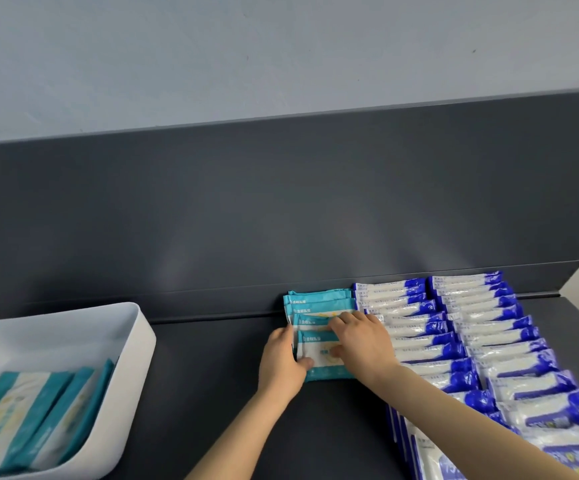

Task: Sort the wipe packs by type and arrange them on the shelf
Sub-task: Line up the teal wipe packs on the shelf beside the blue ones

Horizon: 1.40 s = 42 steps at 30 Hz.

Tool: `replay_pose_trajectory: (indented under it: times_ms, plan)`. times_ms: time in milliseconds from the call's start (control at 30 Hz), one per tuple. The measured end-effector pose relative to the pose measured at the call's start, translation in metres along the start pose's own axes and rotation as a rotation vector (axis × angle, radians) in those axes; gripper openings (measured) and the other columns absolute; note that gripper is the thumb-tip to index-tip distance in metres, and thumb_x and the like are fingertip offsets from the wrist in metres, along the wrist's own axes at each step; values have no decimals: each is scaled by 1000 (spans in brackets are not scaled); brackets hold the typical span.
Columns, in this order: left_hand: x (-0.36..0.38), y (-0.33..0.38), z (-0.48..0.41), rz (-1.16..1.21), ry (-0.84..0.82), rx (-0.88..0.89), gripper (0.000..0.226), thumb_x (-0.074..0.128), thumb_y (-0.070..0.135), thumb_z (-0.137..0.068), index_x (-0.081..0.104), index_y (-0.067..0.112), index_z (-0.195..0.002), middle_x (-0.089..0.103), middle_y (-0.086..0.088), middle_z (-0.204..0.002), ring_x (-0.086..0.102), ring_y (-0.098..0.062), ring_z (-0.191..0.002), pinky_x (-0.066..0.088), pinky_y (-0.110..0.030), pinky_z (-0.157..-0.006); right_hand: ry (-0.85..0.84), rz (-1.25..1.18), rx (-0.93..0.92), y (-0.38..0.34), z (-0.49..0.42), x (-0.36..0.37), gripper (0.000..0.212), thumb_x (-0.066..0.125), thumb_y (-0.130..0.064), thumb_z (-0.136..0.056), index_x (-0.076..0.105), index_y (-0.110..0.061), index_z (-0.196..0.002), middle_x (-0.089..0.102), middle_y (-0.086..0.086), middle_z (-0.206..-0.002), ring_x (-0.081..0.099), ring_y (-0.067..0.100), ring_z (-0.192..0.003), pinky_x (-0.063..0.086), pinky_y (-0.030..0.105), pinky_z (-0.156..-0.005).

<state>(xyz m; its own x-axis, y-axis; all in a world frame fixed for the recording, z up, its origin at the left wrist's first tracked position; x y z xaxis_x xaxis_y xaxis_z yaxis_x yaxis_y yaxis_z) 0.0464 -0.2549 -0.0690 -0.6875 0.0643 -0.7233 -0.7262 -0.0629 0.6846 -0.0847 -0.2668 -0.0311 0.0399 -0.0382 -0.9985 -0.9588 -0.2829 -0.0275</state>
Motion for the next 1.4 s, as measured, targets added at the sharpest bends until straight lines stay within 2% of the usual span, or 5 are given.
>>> replay_pose_trajectory:
  times_ms: [233, 400, 567, 1000, 1400]
  plan:
    - [-11, -12, 6, -37, -7, -31, 74, 72, 29, -83, 35, 20, -146, 41, 3, -141, 47, -11, -124, 46, -32, -100, 53, -103, -69, 7, 3, -11, 42, 60, -28, -88, 51, -24, -129, 58, -2, -121, 51, 22, -115, 38, 32, -96]
    - [-43, -8, 30, -314, 45, 13, 49, 60, 37, -90, 47, 33, -137, 53, 14, -129, 55, -4, -111, 51, -26, -88, -7, -119, -219, -20, -2, -19, 37, 51, -28, -93, 50, -25, -130, 55, -2, -126, 50, 21, -117, 41, 32, -96]
    - [-99, -20, 59, -527, 133, -14, 40, 55, 38, -93, 52, 34, -133, 57, 12, -125, 58, -10, -109, 51, -28, -85, -87, -205, -419, -81, -12, -18, 31, 53, -29, -90, 57, -27, -121, 59, -4, -122, 53, 20, -115, 45, 31, -91]
    - [-285, -140, 164, -464, 456, -391, 32, 58, 34, -91, 62, 32, -123, 66, 12, -116, 60, -9, -104, 51, -28, -86, -66, -394, -743, -279, -24, -68, 31, 55, -25, -90, 58, -31, -120, 60, -13, -119, 54, 11, -110, 45, 26, -88]
    - [-330, -243, 139, -523, 293, -578, 34, 59, 42, -86, 57, 22, -114, 61, 3, -103, 58, -18, -96, 48, -30, -69, -396, 11, -857, -390, -46, -30, 36, 62, -18, -84, 62, -28, -119, 59, -7, -122, 52, 18, -113, 47, 31, -88]
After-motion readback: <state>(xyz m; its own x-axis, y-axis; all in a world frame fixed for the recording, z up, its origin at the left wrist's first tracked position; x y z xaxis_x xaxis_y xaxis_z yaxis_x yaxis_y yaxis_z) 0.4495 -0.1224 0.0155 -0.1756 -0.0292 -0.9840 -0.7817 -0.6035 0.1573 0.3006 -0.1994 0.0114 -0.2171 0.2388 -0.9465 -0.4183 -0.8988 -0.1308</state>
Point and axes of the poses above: each hand's wrist, its own z-axis away from the middle knuckle, its own x-axis out of the palm, y = z × x, the point moved 9 cm from there along -z, towards the middle knuckle
